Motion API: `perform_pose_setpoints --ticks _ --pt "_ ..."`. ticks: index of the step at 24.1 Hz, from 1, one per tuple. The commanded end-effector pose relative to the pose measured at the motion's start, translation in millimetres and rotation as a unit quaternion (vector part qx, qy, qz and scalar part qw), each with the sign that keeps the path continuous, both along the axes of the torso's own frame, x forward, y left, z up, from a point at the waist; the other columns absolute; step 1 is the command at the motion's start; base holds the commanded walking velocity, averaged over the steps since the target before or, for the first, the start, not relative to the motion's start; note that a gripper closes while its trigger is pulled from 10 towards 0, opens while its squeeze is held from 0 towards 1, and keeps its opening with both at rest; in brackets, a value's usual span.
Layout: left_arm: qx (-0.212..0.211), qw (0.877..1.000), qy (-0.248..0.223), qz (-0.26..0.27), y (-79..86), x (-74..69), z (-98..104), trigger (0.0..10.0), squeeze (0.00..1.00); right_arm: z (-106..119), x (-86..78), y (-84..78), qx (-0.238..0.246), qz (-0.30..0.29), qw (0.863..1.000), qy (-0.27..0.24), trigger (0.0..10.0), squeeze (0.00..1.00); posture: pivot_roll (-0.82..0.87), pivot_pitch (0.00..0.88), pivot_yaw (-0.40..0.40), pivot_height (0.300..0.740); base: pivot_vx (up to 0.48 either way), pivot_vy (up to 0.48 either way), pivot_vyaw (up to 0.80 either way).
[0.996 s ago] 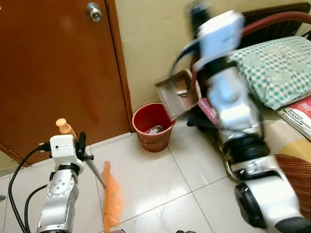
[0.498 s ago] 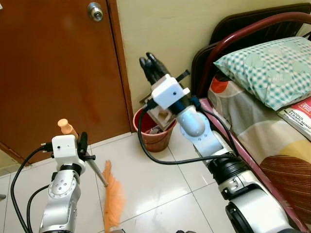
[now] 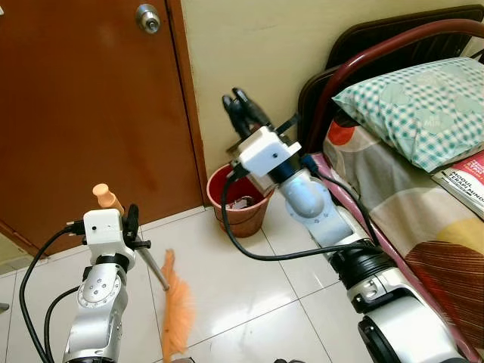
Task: Sweep floor
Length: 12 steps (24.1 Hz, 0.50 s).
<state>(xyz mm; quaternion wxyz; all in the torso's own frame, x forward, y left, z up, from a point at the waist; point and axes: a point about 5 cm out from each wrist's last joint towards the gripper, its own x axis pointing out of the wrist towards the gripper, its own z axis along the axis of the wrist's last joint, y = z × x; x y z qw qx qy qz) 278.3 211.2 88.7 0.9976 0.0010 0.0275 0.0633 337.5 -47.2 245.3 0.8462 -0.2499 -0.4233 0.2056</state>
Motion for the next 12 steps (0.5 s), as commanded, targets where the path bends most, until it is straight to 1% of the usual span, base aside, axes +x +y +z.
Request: perform_pose_setpoints --ticks 1,3,5,6,7,8,11,12 --pt "0.004 1.000 0.012 0.009 4.0 -0.5 -4 10.0 0.00 50 -0.8 -10.1 0.075 0.003 0.996 -0.051 10.0 0.00 0.10 0.107 0.025 0.740 0.000 0.000 0.00" --pt "0.010 1.000 0.008 0.014 6.3 0.1 -3 10.0 0.00 64 0.6 -15.1 0.111 0.023 0.993 -0.033 10.0 0.00 0.10 0.107 0.025 0.740 0.000 0.000 0.00" --pt "0.013 1.000 0.006 0.016 6.9 0.3 -2 10.0 0.00 67 0.3 -15.7 0.117 0.033 0.992 -0.027 10.0 0.00 0.10 0.107 0.025 0.740 0.000 0.000 0.00" --pt "0.027 0.999 -0.002 0.026 11.2 1.5 2 10.0 0.00 77 -5.2 -22.7 0.135 0.048 0.989 -0.028 10.0 0.00 0.10 0.098 0.023 0.740 0.000 0.000 0.00" --pt "0.034 0.999 -0.006 0.036 14.9 2.0 5 10.0 0.00 80 -9.1 -29.4 0.156 0.055 0.986 -0.024 10.0 0.00 0.10 0.098 0.023 0.740 0.000 0.000 0.00" --pt "0.034 0.999 -0.006 0.036 14.9 2.0 5 10.0 0.00 80 -9.1 -29.4 0.156 0.055 0.986 -0.024 10.0 0.00 0.10 0.098 0.023 0.740 0.000 0.000 0.00" --pt "0.043 0.998 -0.007 0.046 19.0 2.5 5 10.0 0.00 82 -12.1 -37.5 0.194 0.069 0.978 0.002 10.0 0.00 0.09 0.091 0.025 0.740 0.000 0.000 0.00" --pt "0.043 0.998 -0.007 0.046 19.0 2.5 5 10.0 0.00 82 -12.1 -37.5 0.194 0.069 0.978 0.002 10.0 0.00 0.09 0.091 0.025 0.740 0.000 0.000 0.00"
